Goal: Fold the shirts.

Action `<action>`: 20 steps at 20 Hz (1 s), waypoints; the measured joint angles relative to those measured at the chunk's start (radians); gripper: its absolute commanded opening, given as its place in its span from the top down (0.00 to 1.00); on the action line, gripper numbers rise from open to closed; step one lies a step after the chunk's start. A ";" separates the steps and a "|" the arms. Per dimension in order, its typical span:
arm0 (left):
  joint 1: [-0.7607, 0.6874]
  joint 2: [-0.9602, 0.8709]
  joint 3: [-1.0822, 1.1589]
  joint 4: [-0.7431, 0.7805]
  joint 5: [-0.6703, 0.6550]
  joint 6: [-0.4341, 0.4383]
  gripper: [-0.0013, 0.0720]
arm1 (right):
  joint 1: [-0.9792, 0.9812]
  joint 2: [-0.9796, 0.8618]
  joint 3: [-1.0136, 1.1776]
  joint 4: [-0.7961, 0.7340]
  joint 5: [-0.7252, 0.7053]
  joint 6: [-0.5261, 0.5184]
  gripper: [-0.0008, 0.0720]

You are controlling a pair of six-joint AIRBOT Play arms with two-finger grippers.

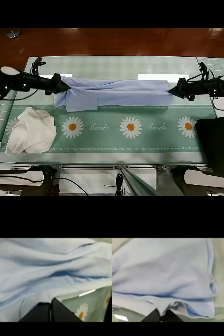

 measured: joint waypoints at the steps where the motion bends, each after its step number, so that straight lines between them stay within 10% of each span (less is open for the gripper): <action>1: -0.005 -0.045 0.056 0.000 -0.004 -0.017 0.95 | 0.008 -0.036 0.038 0.009 -0.003 0.000 0.96; 8: -0.034 -0.288 0.338 0.003 -0.019 -0.120 0.95 | 0.045 -0.245 0.228 0.039 -0.029 0.034 0.96; 9: -0.036 -0.309 0.357 0.003 -0.019 -0.125 0.81 | 0.046 -0.262 0.239 0.043 -0.032 0.036 0.75; 10: -0.038 -0.325 0.374 0.004 -0.019 -0.130 0.27 | 0.047 -0.275 0.246 0.044 -0.035 0.039 0.24; 11: -0.039 -0.336 0.385 0.003 -0.019 -0.131 0.02 | 0.047 -0.286 0.252 0.044 -0.040 0.038 0.13; 20: 0.130 -0.268 0.571 0.307 -0.227 -0.275 0.03 | -0.117 -0.298 0.332 -0.018 0.155 0.013 0.13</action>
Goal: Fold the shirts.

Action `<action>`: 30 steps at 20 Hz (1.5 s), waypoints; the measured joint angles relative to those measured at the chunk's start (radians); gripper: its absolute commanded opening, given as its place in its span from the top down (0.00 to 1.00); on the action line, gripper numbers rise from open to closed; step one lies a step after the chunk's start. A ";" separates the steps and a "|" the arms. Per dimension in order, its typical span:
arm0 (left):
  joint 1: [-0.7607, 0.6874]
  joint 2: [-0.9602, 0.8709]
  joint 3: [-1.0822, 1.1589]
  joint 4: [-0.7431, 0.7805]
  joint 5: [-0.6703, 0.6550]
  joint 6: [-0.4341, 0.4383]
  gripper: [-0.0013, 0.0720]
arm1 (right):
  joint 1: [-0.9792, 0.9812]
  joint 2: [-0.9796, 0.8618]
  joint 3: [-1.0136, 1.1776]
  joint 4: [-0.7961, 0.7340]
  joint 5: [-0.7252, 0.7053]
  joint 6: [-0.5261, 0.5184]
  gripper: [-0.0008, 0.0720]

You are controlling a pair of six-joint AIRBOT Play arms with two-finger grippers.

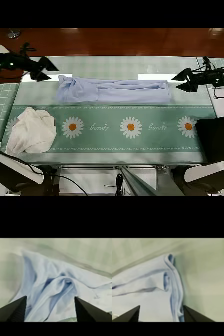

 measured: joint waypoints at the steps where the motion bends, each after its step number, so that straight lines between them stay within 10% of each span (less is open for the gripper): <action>1: 0.017 0.039 -0.006 0.041 -0.005 -0.004 0.03 | -0.014 0.000 -0.008 -0.025 0.011 0.003 0.13; 10: -0.132 0.333 -0.280 -0.085 0.167 0.133 0.03 | 0.047 -0.064 -0.063 0.001 -0.014 -0.028 0.15; 11: -0.166 0.337 -0.291 -0.099 0.190 0.143 0.03 | 0.067 -0.073 -0.065 0.014 -0.016 -0.031 0.31; 12: -0.198 0.335 -0.299 -0.102 0.210 0.149 0.04 | 0.084 -0.077 -0.065 0.010 -0.029 -0.034 0.72; 13: -0.230 0.333 -0.304 -0.118 0.235 0.155 0.30 | 0.098 -0.081 -0.066 -0.001 -0.040 -0.035 0.96; 14: -0.257 0.329 -0.307 -0.127 0.253 0.159 0.94 | 0.108 -0.079 -0.067 -0.005 -0.040 -0.034 0.96; 22: -0.523 0.279 -0.317 -0.116 0.298 0.209 0.95 | 0.133 0.281 -0.173 -0.131 0.051 -0.068 0.96; 30: -0.899 0.060 -0.181 -0.040 0.413 0.084 0.95 | 0.201 0.947 -0.472 -0.173 0.068 0.048 0.96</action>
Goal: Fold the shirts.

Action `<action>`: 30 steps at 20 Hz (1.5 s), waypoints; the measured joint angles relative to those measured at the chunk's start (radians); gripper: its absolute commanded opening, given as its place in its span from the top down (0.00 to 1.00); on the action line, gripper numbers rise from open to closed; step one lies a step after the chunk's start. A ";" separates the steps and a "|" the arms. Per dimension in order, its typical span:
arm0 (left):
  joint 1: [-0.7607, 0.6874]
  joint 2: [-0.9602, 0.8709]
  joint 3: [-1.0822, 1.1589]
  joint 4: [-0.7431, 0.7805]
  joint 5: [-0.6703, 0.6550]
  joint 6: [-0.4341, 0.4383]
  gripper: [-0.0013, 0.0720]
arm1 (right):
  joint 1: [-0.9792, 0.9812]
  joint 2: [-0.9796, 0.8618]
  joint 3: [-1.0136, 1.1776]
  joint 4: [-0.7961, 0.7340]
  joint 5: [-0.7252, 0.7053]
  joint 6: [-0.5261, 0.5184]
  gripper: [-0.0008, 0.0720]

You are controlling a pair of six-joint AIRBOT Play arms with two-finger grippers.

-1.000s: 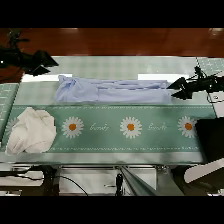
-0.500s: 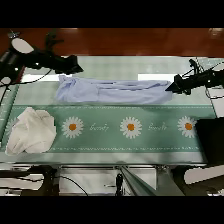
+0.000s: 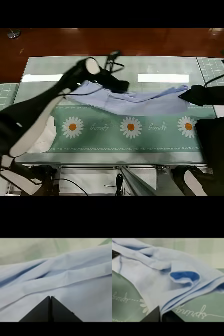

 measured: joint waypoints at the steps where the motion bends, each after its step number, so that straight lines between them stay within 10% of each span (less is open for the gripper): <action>1: -0.043 -0.039 0.025 -0.023 -0.008 -0.015 0.95 | 0.018 0.053 -0.013 0.003 -0.001 0.023 0.96; 11: -0.241 -0.189 0.112 -0.271 -0.102 -0.017 0.95 | 0.166 0.202 -0.043 -0.002 -0.061 0.143 0.96; 19: 0.246 -0.041 0.145 -0.223 -0.247 -0.031 0.95 | 0.257 0.038 0.007 0.091 -0.106 0.101 0.96; 30: 0.849 0.682 -0.159 -0.029 -0.330 0.142 0.95 | 0.634 -0.797 0.674 0.130 -0.226 0.113 0.96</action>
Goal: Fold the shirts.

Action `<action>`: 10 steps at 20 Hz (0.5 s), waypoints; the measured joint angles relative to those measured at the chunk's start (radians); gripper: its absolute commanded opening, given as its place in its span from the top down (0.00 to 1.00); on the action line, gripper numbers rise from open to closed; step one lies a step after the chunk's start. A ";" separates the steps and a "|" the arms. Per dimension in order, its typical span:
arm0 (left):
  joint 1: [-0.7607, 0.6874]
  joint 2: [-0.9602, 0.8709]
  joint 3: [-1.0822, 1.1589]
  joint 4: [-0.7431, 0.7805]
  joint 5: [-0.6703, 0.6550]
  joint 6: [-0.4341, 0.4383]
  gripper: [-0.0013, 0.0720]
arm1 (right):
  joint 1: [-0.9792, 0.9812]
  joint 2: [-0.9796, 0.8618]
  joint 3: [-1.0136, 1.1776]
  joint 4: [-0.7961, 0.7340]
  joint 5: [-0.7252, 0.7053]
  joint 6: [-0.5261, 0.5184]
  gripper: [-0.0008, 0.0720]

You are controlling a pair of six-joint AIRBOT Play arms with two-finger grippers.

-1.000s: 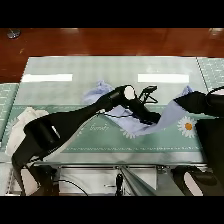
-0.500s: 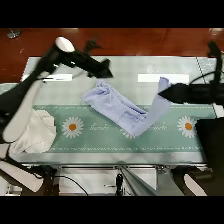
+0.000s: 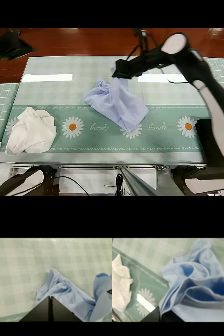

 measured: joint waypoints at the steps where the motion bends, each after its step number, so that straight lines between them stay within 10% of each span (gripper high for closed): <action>1: 0.038 0.076 -0.076 0.011 0.005 0.010 0.95 | 0.020 -0.060 0.050 0.002 -0.002 0.010 0.96; 3: 0.085 0.205 -0.226 0.022 0.028 0.022 0.95 | 0.056 -0.170 0.143 0.015 -0.011 0.027 0.96; 6: 0.107 0.323 -0.422 0.020 0.082 0.027 0.95 | 0.095 -0.294 0.243 0.051 -0.033 0.049 0.12; 10: 0.101 0.367 -0.600 -0.008 0.151 0.028 0.95 | 0.092 -0.343 0.292 0.114 0.027 0.034 0.12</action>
